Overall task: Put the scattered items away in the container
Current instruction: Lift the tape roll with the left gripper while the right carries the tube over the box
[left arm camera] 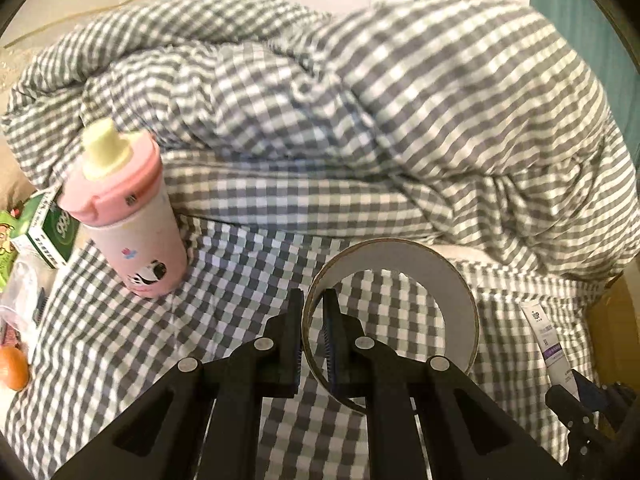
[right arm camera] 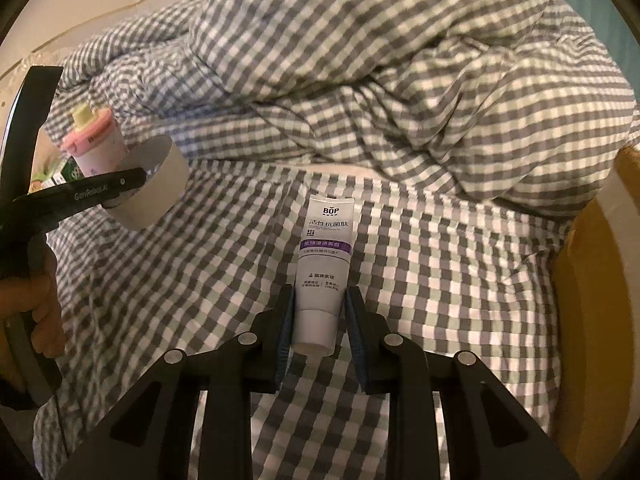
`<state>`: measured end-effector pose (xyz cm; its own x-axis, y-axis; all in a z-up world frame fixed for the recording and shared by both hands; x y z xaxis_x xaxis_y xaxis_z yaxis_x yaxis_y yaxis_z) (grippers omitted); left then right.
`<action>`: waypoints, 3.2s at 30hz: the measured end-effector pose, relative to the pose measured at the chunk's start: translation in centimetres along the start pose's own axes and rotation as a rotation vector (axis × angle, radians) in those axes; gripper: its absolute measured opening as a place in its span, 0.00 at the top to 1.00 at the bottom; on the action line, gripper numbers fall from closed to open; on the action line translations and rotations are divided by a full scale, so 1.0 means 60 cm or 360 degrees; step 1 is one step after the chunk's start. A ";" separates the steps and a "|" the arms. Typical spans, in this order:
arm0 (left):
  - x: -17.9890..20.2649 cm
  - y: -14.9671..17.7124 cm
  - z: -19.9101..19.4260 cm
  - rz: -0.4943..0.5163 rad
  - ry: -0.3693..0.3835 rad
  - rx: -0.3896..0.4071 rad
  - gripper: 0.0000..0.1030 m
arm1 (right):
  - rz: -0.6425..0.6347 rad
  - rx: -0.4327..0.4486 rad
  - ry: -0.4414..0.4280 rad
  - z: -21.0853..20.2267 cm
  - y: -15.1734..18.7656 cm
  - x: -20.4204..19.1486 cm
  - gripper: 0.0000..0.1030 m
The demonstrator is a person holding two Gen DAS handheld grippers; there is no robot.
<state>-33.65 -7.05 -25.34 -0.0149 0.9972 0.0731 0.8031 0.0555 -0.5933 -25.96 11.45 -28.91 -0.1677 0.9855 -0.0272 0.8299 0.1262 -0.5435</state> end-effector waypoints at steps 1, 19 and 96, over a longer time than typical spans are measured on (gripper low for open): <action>0.001 -0.002 -0.013 0.0000 0.0005 0.0014 0.91 | 0.0000 0.0014 0.0000 -0.011 -0.001 0.001 0.76; 0.050 0.017 -0.262 0.0096 0.0022 0.0328 0.91 | 0.0005 0.0344 0.0039 -0.257 -0.007 0.000 0.76; 0.494 0.164 -0.588 0.0495 0.0534 0.0599 0.91 | 0.0387 0.0800 0.0505 -0.761 0.231 0.314 0.76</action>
<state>-5.14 21.31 -0.74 0.4258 0.9026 0.0635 0.4722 -0.1618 -0.8665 6.68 36.93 1.38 0.2235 0.9747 0.0084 0.4608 -0.0981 -0.8821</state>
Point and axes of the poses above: each gripper's, at about its wrist camera, not at the fingertips, and z roughly the way its jaws point, x to its right, y to its underside, the point moved 2 cm from there along z, roughly the way its jaws point, and after that the axes turned 8 degrees about -x, right-handed, at the moved point
